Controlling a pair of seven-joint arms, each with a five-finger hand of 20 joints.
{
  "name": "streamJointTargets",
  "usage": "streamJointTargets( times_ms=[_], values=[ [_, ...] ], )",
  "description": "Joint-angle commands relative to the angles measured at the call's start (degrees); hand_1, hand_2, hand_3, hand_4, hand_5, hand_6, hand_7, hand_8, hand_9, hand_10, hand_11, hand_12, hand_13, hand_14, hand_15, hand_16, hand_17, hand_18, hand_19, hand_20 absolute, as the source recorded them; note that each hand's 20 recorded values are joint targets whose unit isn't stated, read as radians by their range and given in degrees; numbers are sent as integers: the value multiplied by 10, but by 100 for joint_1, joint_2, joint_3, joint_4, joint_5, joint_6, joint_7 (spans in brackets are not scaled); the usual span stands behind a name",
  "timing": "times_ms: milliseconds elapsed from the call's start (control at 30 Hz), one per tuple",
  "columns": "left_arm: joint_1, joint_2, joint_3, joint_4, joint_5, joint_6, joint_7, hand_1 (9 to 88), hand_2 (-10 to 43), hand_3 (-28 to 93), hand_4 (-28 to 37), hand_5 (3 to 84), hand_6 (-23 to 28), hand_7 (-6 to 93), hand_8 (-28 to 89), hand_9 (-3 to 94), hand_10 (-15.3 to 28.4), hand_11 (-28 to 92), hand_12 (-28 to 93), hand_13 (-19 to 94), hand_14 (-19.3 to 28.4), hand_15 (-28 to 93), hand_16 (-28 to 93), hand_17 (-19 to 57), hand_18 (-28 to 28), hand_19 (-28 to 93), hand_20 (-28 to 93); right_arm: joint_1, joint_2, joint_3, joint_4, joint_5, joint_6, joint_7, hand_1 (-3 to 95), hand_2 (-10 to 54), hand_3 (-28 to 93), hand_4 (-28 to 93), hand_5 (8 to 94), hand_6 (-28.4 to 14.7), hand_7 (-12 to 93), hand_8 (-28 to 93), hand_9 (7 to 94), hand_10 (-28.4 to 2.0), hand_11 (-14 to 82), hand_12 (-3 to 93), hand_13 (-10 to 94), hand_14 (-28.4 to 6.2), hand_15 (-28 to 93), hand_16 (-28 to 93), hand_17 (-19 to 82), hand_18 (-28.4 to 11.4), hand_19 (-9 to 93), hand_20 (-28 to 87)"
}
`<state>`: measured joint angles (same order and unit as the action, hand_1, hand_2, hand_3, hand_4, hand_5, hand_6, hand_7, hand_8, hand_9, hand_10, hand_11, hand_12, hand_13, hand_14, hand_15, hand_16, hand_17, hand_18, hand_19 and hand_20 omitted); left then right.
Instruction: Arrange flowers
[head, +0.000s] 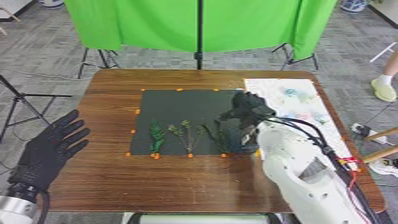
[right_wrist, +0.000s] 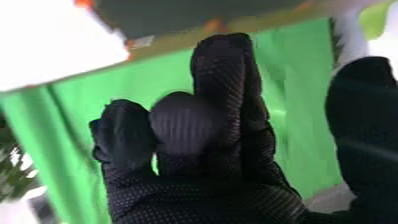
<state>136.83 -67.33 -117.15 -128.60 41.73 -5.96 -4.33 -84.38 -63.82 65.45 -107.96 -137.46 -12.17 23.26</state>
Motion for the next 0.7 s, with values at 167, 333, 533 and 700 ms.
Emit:
streamJointTargets(
  times_ms=[167,333,533,700],
  values=[
    [103,-24,-34,16,14,-48,16,253,-10,695,-282,250,18,207,-120,192,95,211,156,132,118,324,-3,-120,182,400,74,-591,1229,858,166,-1071,-84,-75,273,-95,890,-282,479,-56,256,-189,447,-127,443,220,459,-89,720,210,277,-183,869,437],
    [62,15,-35,36,5,-40,-6,253,-10,696,-283,251,18,207,-119,192,95,211,156,132,118,324,-3,-120,182,400,74,-938,1323,1181,169,-1061,-431,-445,273,-95,888,-283,427,-55,249,-187,396,-105,410,195,419,-89,709,178,257,-172,840,425],
    [55,30,-43,48,-3,-55,-24,253,-9,695,-282,252,19,207,-120,192,95,211,155,132,118,325,-3,-120,182,400,74,-1208,1356,1296,212,-1208,-191,-920,283,-95,889,-283,423,-37,286,-205,405,-86,403,183,424,-74,703,158,250,-168,833,421],
    [3,49,-32,68,-5,-69,-59,253,-8,694,-282,252,19,207,-120,192,95,211,156,132,118,326,-4,-120,182,401,74,-1067,1347,1096,452,-946,42,-851,294,-95,891,-283,431,-31,309,-219,421,-84,406,180,445,-62,692,158,258,-164,834,421]
  ],
)
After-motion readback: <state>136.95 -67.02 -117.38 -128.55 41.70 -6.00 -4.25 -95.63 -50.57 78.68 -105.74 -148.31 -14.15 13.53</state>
